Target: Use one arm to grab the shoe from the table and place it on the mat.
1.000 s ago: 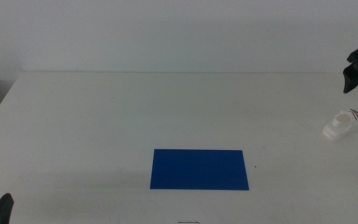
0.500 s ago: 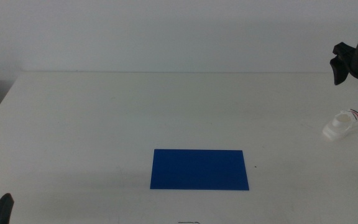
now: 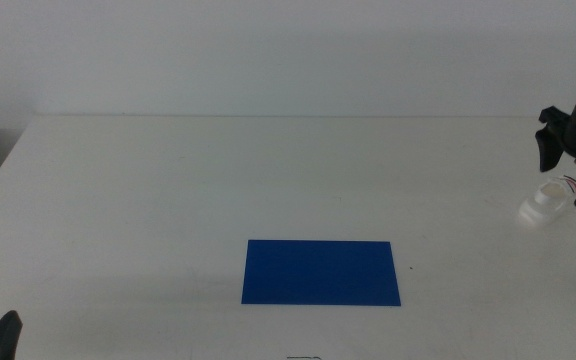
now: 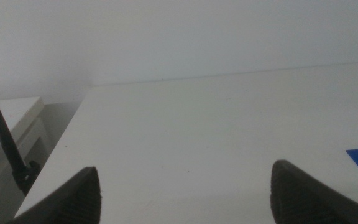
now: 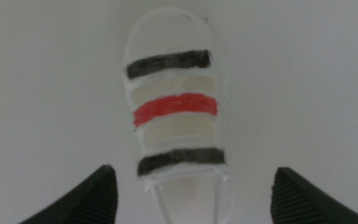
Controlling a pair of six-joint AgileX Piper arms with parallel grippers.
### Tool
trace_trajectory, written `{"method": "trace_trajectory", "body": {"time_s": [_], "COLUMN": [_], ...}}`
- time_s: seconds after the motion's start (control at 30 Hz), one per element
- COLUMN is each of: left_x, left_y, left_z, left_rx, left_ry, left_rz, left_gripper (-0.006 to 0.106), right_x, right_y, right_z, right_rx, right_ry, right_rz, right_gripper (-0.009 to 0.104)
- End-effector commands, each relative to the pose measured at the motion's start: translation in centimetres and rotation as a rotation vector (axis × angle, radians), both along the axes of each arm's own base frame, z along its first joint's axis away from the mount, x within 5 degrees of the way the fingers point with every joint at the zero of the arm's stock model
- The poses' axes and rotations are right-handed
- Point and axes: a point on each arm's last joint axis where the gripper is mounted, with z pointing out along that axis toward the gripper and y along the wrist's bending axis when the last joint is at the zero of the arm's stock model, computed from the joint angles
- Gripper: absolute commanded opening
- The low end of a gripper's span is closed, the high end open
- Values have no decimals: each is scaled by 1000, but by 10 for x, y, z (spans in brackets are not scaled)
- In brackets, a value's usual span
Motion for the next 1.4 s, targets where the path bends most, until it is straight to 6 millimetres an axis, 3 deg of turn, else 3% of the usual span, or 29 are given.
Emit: {"method": "trace_trajectory", "body": {"time_s": [0.0,0.3,0.47,0.53,0.67,0.8,0.93,1.1,1.37], "left_x": [-1,-1,-1,-1,-1,-1,-1,-1,-1], "left_y": [0,0,0,0,0,0,0,0,0], "left_z": [10,10,10,10,10,10,10,10,10], "left_rx": [-26,-26,-26,-26,-26,-26,-26,-26,-26], "left_ry": [-104,-104,-104,-104,-104,-104,-104,-104,-104], "left_rz": [-1,-1,-1,-1,-1,-1,-1,-1,-1], "left_gripper": [94,94,94,94,94,94,94,94,94], "right_x": [0,8,8,9,4,-4,-8,-23,-63], "right_y": [-4,-8,-9,-9,-3,13,53,117,237], "right_z": [29,4,1,1,5,21,45,69,72], "right_rx": [-26,-55,-65,-62,-18,-63,-136,-25,89], "right_ry": [-78,-48,-40,-52,-13,12,-40,-107,-97], "right_rz": [7,16,11,10,-5,-4,92,133,340], "right_gripper": [57,45,41,35,13,-2,-1,-1,-1]}}
